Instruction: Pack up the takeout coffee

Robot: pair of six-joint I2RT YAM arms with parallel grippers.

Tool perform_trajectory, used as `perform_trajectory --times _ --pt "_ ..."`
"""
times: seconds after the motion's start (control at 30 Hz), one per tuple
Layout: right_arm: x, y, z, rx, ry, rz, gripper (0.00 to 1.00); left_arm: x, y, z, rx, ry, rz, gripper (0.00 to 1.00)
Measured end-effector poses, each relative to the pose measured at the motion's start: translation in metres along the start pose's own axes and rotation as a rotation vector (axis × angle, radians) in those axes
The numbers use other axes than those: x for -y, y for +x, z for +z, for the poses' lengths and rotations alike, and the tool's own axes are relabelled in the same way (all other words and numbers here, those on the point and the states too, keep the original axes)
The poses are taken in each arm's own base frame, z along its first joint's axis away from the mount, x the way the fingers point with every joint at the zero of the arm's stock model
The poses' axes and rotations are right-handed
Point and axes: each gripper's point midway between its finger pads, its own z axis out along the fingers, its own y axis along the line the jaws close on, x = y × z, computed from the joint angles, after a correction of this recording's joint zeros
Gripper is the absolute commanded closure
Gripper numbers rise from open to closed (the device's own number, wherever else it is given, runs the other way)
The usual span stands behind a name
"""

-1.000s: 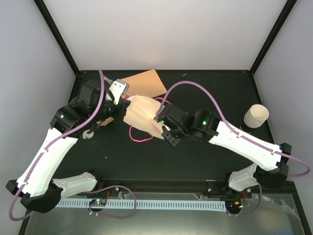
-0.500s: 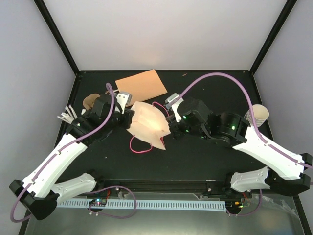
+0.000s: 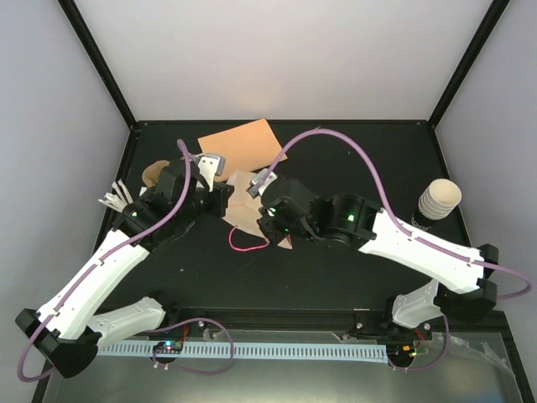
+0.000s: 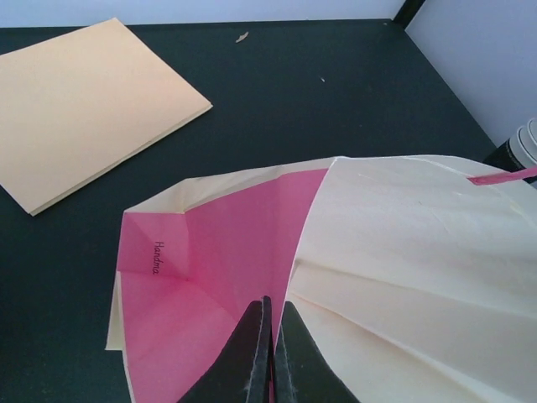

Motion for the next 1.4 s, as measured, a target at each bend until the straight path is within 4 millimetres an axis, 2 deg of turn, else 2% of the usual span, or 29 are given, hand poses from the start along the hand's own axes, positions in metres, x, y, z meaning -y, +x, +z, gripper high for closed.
perform_trajectory --times 0.17,0.5,0.6,0.83,0.97,1.13,1.4 --pt "0.003 -0.004 0.023 0.007 0.073 -0.003 0.99 0.004 -0.001 0.000 0.001 0.020 -0.013 0.98" --pt "0.004 -0.006 0.065 0.024 0.154 0.116 0.99 0.013 -0.002 -0.003 0.022 0.077 -0.058 0.98" --pt "0.008 0.003 0.077 0.032 0.176 0.142 0.99 0.016 -0.001 -0.005 0.033 0.101 -0.069 0.99" --pt "0.031 0.050 0.116 -0.042 0.198 0.164 0.99 0.023 -0.002 -0.009 0.036 0.142 -0.081 0.98" --pt "0.039 0.056 0.121 -0.059 0.199 0.173 0.99 0.025 -0.001 -0.009 0.032 0.150 -0.082 0.98" --pt "0.039 0.064 0.114 -0.061 0.186 0.147 0.99 0.025 -0.001 -0.010 0.031 0.152 -0.081 0.99" --pt "0.049 0.106 0.115 -0.153 0.211 0.055 0.99 0.028 -0.008 -0.014 0.021 0.149 -0.049 0.98"
